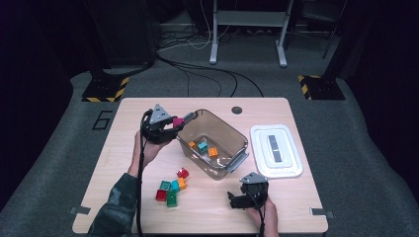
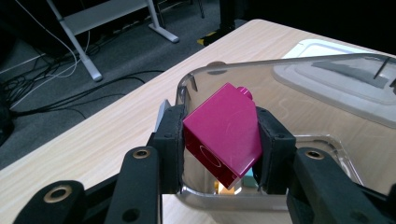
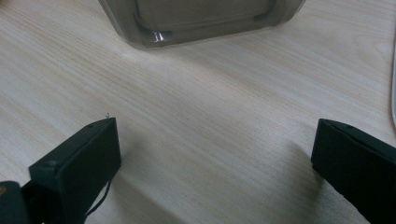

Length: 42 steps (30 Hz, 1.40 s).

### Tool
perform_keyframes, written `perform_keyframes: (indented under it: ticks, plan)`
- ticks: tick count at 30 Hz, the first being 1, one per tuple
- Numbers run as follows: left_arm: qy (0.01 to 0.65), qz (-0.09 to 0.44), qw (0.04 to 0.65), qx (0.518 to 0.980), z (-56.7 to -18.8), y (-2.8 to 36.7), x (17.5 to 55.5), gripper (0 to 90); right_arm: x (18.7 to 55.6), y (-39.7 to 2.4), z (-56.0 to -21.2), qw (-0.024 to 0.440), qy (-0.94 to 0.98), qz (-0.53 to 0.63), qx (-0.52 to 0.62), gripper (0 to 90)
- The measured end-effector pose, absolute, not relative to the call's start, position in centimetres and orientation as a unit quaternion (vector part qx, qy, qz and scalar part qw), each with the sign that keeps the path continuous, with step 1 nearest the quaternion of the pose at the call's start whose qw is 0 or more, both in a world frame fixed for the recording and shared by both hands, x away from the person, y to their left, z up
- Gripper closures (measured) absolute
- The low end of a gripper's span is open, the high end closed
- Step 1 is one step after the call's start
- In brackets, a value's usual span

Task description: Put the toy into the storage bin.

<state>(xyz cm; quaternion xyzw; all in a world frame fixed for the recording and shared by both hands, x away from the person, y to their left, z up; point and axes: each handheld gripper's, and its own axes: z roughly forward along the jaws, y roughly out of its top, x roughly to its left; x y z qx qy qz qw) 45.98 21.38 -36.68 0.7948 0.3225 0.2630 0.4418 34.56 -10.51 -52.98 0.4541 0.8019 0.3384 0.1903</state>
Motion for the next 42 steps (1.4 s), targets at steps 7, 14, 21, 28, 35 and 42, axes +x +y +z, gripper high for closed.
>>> perform_keyframes:
  ticks: [7,14,21,28,35,42]
  plan:
    - [0.324,0.256,0.437,0.799,-36.8,20.6,47.3,59.2,34.6,-10.5,-53.0,0.190,0.801,0.339,0.456,0.4]
    - [0.324,0.253,0.430,0.804,-37.4,19.8,48.3,59.2,34.6,-10.5,-53.0,0.193,0.801,0.338,0.455,0.5]
    - [0.336,0.241,0.420,0.808,-38.1,19.2,49.0,57.9,34.6,-10.5,-53.0,0.192,0.801,0.339,0.455,0.5]
    - [0.356,0.223,0.419,0.805,-38.4,19.8,48.9,27.2,34.6,-10.6,-53.0,0.192,0.806,0.337,0.448,0.5]
    - [0.354,0.231,0.428,0.799,-38.2,21.1,47.0,17.4,34.6,-10.6,-53.0,0.190,0.805,0.337,0.449,0.6]
    - [0.360,0.234,0.428,0.795,-38.7,22.4,45.2,14.6,34.6,-10.6,-53.0,0.190,0.805,0.337,0.450,0.5]
